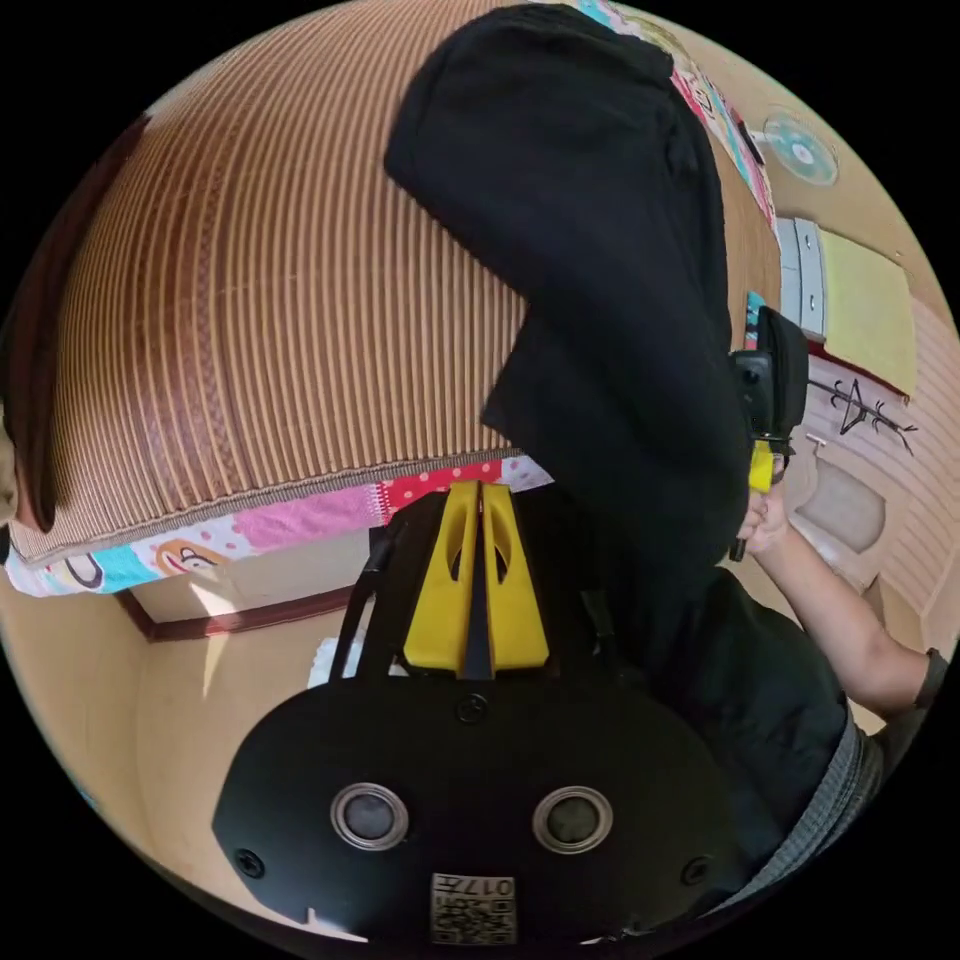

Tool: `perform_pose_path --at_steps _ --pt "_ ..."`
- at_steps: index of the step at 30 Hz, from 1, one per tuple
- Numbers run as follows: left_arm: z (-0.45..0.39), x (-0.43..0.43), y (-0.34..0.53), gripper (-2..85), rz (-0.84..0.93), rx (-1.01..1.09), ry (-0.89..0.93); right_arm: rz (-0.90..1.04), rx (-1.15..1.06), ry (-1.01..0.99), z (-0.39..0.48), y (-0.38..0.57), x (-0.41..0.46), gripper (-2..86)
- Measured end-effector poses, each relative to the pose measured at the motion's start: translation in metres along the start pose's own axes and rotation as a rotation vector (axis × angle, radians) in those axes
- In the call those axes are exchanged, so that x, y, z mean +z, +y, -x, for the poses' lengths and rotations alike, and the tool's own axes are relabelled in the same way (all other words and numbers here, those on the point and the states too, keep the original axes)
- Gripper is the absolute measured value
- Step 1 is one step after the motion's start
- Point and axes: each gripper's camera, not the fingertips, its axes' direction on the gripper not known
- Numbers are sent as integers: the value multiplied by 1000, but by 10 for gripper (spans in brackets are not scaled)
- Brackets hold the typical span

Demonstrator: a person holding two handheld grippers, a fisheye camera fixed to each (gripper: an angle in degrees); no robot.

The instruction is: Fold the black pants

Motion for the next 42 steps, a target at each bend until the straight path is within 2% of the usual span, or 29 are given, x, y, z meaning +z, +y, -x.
perform_pose_path --at_steps 1,3,5,11,16,20,22,24,26,28,30,34,36,38,41,42 --pt "11 -7 6 3 -32 -25 31 -35 34 60 -1 6 -11 21" --pt "23 -11 9 38 -53 -39 81 -144 314 475 -9 29 -50 21" --pt "27 -10 4 64 -52 -39 109 -145 344 604 -5 37 -63 21" --pt "-1 16 -30 95 -48 -9 87 16 390 742 -5 16 -51 22" --pt "-26 63 -51 81 14 -107 -154 196 387 766 -19 0 -23 23" --pt "-43 75 -47 15 16 -83 -179 357 283 812 -10 4 8 23" --pt "-53 74 -36 2 5 -41 -320 437 267 835 -4 10 13 23" --pt "-47 70 -23 -3 -37 -90 -415 564 199 872 11 26 13 22" --pt "-31 68 -13 -6 -50 -199 -365 583 133 950 30 43 -1 27" --pt "2 84 -2 -5 58 -422 -287 525 121 1059 46 63 -33 35" --pt "19 92 19 -4 31 -482 -137 333 178 1199 64 96 -96 52" --pt "43 99 73 -5 -136 -680 98 11 407 1281 68 158 -196 85" --pt "40 105 87 -5 -201 -673 191 -140 487 1207 63 194 -236 100" --pt "31 113 93 -5 -225 -637 236 -197 494 1147 55 215 -251 112" --pt "2 134 89 -5 -214 -492 343 -186 454 1026 37 232 -254 116" --pt "-12 145 83 -5 -206 -409 436 -164 446 983 29 237 -250 112"
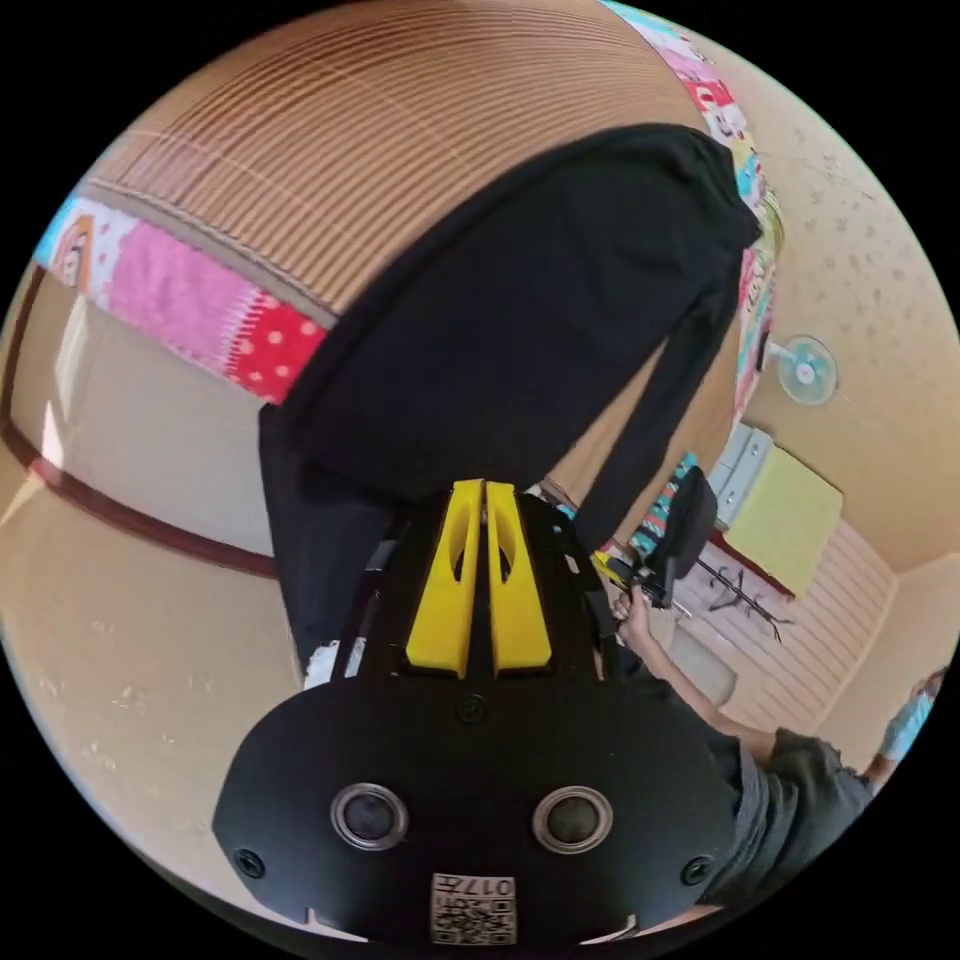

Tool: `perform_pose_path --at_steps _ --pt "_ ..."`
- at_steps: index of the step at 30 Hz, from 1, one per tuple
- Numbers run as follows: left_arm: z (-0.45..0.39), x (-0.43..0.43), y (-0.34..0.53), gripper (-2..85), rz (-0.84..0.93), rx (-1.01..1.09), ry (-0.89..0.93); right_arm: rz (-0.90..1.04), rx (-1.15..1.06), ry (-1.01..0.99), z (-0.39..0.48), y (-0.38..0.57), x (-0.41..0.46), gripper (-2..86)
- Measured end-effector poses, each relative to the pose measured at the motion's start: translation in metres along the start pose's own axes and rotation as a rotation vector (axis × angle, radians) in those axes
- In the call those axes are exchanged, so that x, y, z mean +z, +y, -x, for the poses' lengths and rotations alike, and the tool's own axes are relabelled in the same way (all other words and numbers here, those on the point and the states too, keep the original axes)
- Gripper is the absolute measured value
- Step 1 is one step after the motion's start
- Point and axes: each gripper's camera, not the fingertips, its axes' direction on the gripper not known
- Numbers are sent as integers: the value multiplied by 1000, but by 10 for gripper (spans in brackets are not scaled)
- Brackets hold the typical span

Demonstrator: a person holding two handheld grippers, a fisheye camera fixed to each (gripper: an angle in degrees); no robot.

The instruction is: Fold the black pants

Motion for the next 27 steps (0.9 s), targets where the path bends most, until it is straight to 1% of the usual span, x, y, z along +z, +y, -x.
perform_pose_path --at_steps 1,2,3,4,5,7,8,10,12,14,15,16,17,18,22,24,26,27 --pt "-9 18 2 -5 51 72 137 12 -3 -3 -1 2 4 105" --pt "-14 27 4 -5 81 106 216 22 -12 13 -2 6 10 92" --pt "-25 45 7 -5 136 158 348 18 -33 41 -2 13 12 78" --pt "-37 61 11 -4 178 194 410 21 -48 50 -2 16 12 72" --pt "-44 67 14 -4 195 206 409 29 -92 30 -2 25 12 63" --pt "-75 92 24 3 260 270 332 33 -158 -42 -3 43 8 51" --pt "-83 97 26 5 276 294 316 40 -207 -117 -4 57 3 45" --pt "-121 116 41 74 341 443 346 33 -226 -231 -10 78 -8 37" --pt "-145 132 51 121 424 498 363 -31 -279 -358 -5 109 -33 30" --pt "-168 141 65 132 447 558 326 -69 -337 -385 11 132 -52 27" --pt "-185 144 76 136 431 604 257 -86 -392 -385 27 146 -64 25" --pt "-201 148 87 144 415 639 151 -91 -418 -382 36 153 -69 24" --pt "-208 151 92 149 404 651 94 -93 -466 -370 56 163 -77 24" --pt "-223 156 102 161 382 671 -2 -76 -513 -348 76 171 -82 23" --pt "-264 179 137 178 334 765 -199 -16 -689 -252 141 190 -83 23" --pt "-273 193 149 169 344 812 -280 38 -793 -242 177 196 -78 26" --pt "-274 205 159 128 337 830 -380 65 -869 -230 200 200 -73 30" --pt "-271 210 164 76 314 825 -451 92 -912 -209 211 202 -69 34"
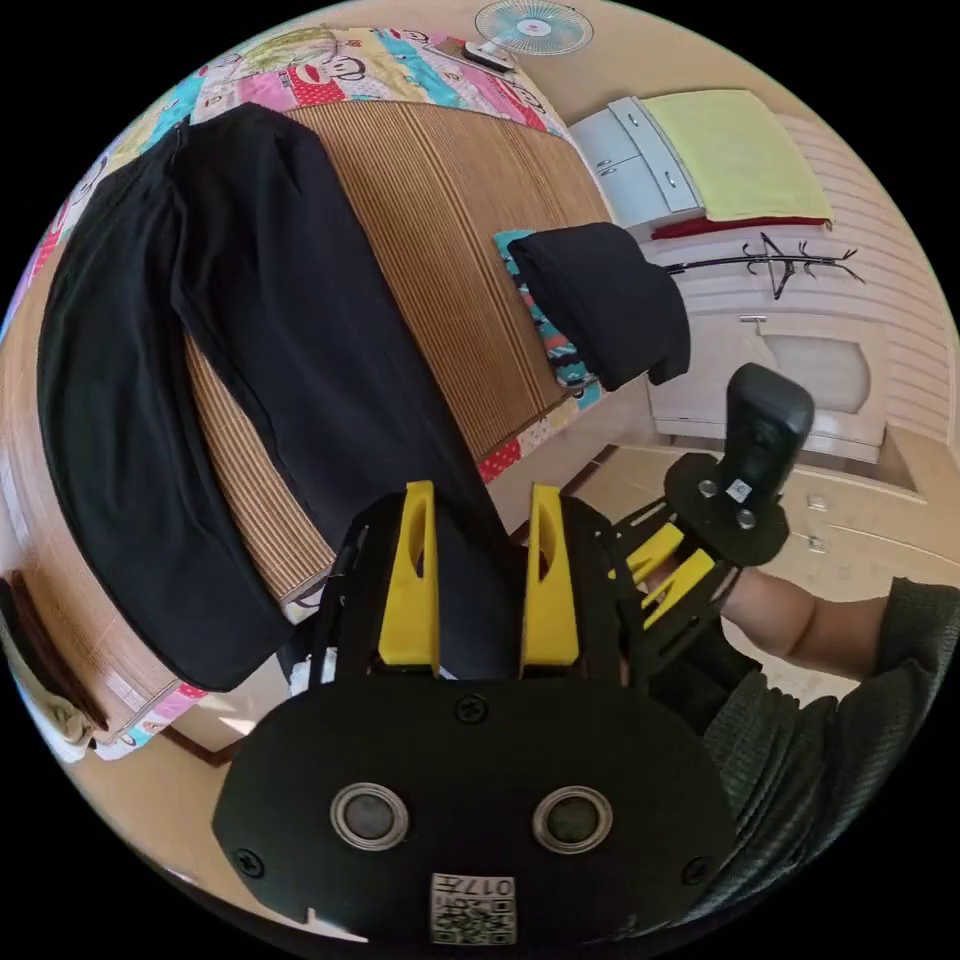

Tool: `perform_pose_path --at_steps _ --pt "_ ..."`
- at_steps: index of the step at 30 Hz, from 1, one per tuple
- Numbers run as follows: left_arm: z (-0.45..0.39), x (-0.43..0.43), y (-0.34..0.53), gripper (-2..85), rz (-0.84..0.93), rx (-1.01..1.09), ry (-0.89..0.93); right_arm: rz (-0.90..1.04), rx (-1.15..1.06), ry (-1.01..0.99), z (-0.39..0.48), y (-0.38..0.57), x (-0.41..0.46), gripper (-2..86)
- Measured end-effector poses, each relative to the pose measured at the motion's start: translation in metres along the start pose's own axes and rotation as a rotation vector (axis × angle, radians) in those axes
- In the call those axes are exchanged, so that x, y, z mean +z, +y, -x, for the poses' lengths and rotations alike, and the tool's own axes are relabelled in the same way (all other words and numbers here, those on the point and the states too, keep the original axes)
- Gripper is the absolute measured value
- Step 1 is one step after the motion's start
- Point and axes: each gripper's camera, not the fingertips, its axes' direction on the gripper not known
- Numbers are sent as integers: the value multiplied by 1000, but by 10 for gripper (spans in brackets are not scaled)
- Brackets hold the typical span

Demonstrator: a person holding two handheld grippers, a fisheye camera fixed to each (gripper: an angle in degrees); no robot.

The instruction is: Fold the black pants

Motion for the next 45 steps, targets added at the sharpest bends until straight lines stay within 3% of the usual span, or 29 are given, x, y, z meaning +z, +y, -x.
perform_pose_path --at_steps 3,6,10,13,15,21,23,26,30,35,40,42,45 --pt "1 11 14 22 8 -17 -107 138 -53 -54 -4 -10 11 52" --pt "18 12 31 8 -54 -74 -17 257 -45 -72 -31 -14 1 66" --pt "37 15 46 1 -109 -173 48 297 127 69 -98 -44 -39 80" --pt "41 19 52 -1 -136 -211 78 133 314 154 -162 -96 -99 97" --pt "42 22 56 -1 -145 -233 79 -108 477 179 -206 -140 -148 107" --pt "56 28 64 -2 -187 -297 141 -584 689 139 -260 -220 -194 137" --pt "63 28 64 -2 -193 -308 162 -594 729 142 -268 -241 -187 128" --pt "77 26 65 -2 -211 -316 203 -480 782 327 -267 -277 -171 67" --pt "117 23 80 -2 -284 -402 402 -388 633 726 -204 -331 -143 32" --pt "174 9 133 -2 -434 -515 610 -452 340 901 -84 -407 -88 25" --pt "236 -35 207 -1 -596 -647 571 -404 176 722 -30 -500 -25 26" --pt "263 -47 219 -1 -578 -685 483 -368 143 539 -43 -525 -1 28" --pt "311 -57 225 -1 -483 -713 274 -384 110 419 -55 -510 12 41"
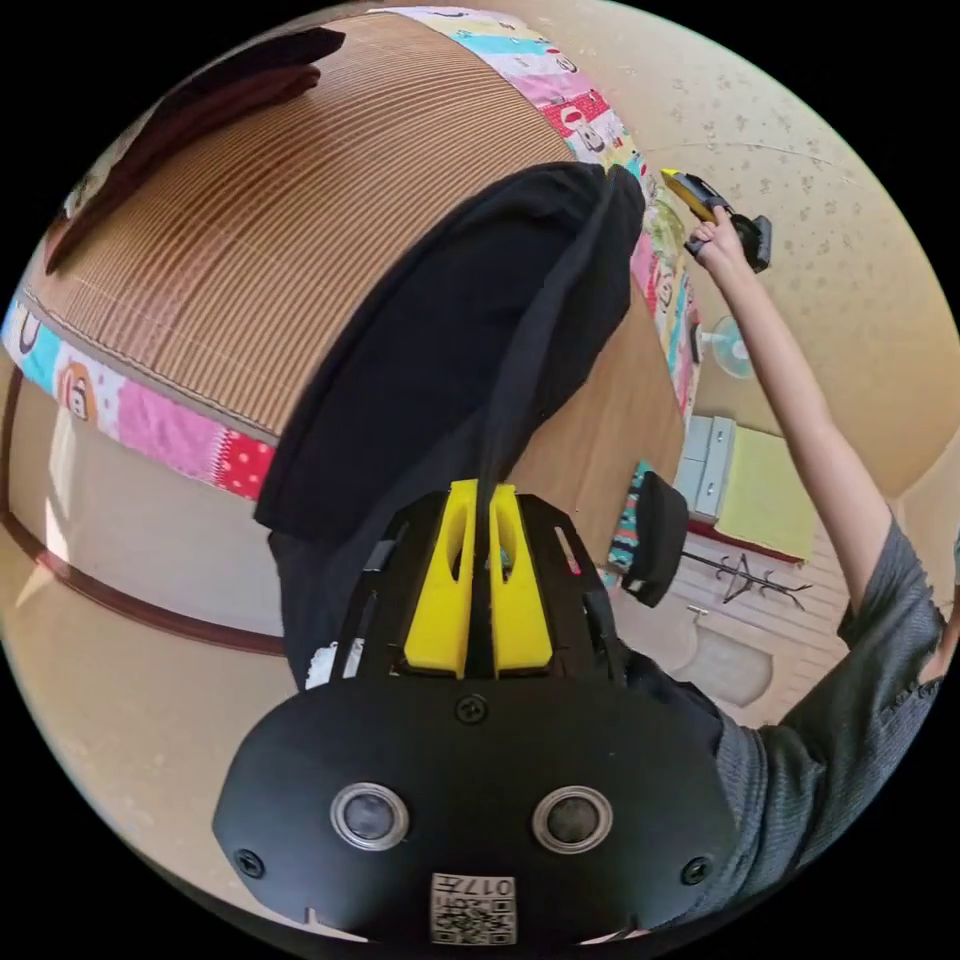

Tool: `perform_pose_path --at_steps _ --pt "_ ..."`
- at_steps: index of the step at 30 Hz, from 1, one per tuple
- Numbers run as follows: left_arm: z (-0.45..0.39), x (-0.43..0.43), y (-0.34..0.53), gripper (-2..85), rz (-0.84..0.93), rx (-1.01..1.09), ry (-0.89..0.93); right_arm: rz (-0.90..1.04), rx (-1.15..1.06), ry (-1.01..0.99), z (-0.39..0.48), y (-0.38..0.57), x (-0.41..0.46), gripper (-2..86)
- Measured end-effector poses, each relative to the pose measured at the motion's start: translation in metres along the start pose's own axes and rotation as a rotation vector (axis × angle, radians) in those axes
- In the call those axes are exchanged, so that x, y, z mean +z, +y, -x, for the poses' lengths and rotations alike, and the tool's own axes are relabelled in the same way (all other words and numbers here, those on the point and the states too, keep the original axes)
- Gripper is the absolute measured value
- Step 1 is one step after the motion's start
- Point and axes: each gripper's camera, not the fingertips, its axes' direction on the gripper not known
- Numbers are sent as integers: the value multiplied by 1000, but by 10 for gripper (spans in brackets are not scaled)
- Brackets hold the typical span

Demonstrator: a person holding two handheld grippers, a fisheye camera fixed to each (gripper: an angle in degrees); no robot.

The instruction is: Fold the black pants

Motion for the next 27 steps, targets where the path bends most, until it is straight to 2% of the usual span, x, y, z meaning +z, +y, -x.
perform_pose_path --at_steps 5,8,12,14,16,18,19,20,22,25,27 --pt "36 6 -60 0 166 109 -117 124 72 32 -35 112 19 70" --pt "37 8 -84 0 279 191 -129 236 200 -82 -64 203 41 81" --pt "18 -4 -103 -3 366 337 -170 147 424 -262 -84 306 52 92" --pt "7 -12 -113 -5 448 409 -76 72 539 -320 -91 335 52 115" --pt "2 -45 -127 -7 417 474 394 7 623 -348 -94 356 54 131" --pt "19 -64 -137 -8 335 441 662 -61 690 -403 -96 373 63 136" --pt "39 -69 -144 -8 305 373 693 -70 694 -424 -96 374 67 136" --pt "50 -69 -146 -8 302 325 641 -68 691 -451 -95 374 75 135" --pt "90 -63 -153 -8 343 109 180 -16 672 -430 -92 368 87 132" --pt "102 -59 -166 -8 358 -4 68 94 651 -361 -91 354 108 120" --pt "91 -57 -173 -7 374 14 12 145 620 -339 -95 343 123 92"
